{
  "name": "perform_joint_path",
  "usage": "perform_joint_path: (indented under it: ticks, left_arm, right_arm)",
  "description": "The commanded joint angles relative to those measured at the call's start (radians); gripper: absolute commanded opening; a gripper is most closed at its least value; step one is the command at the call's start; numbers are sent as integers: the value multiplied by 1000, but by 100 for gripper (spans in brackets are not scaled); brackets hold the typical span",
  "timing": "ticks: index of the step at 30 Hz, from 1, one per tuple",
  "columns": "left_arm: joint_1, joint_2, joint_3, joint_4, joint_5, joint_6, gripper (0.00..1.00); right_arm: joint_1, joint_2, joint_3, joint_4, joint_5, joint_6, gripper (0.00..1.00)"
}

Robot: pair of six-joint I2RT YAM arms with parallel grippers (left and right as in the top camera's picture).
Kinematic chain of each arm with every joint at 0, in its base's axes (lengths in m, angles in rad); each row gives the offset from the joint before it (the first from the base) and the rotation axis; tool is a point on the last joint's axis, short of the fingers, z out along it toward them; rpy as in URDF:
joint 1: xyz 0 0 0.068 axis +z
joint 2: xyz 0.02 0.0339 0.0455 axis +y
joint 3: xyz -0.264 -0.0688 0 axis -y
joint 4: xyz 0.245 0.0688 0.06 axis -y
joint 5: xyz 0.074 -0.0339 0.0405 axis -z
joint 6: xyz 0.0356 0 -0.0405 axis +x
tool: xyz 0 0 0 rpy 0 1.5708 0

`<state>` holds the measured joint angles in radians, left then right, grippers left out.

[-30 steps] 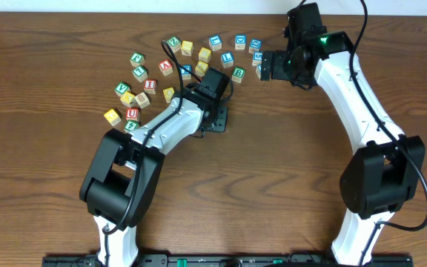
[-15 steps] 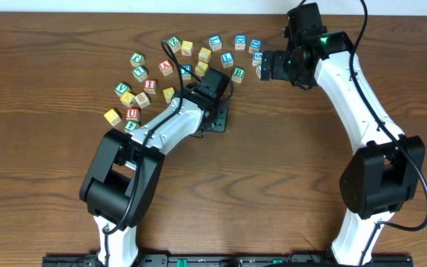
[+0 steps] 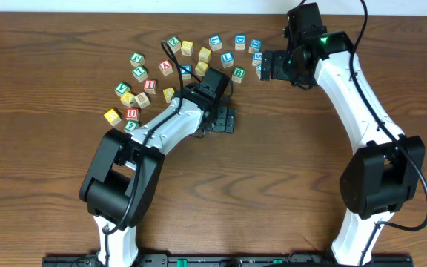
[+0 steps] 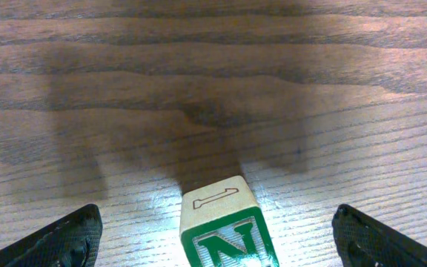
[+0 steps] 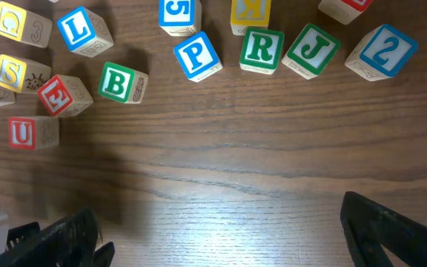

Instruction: Spell out NEURIPS

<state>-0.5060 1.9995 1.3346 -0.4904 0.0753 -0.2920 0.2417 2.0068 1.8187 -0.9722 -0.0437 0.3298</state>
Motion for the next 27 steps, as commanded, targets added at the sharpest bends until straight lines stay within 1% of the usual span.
perform_joint_path:
  ticks: [1,5,6,7,9,11,14,16,19,24,27]
  left_arm:
    - [0,2,-1,2,-8,-2,98]
    - [0,2,-1,3,-8,-2,98]
    - [0,2,-1,3,-8,-2,99]
    - [0,2,-1,4,-8,-2,95]
    - [0,2,-1,6,-8,-2,82]
    - [0,2,-1,6,-8,-2,81]
    - [0,2,-1,6,-8,-2,76]
    - [0,2,-1,6,-8,-2,74]
    - [0,2,-1,6,-8,-2,68]
    - [0,2,-1,11,-9,-2,64]
    - [0,2,-1,22,-16,-1,64]
  right_arm:
    - [9,8,18,-1,15,6,99]
    - [9,8,18,-1,15,6,99]
    - [9,8,18,-1,15,6,99]
    - [9,8,18,-1,15,6,99]
    - [9,8,18,-1,15,6,99]
    - [9,8,18,-1,15,6,99]
    - [9,8,18,-1,15,6,99]
    - [9,8,18,-1,15,6,99]
    - [9,8,18,-1,15,6,99]
    - [9,8,18,-1,15,6,99]
    - [9,8,18,-1,15,6,99]
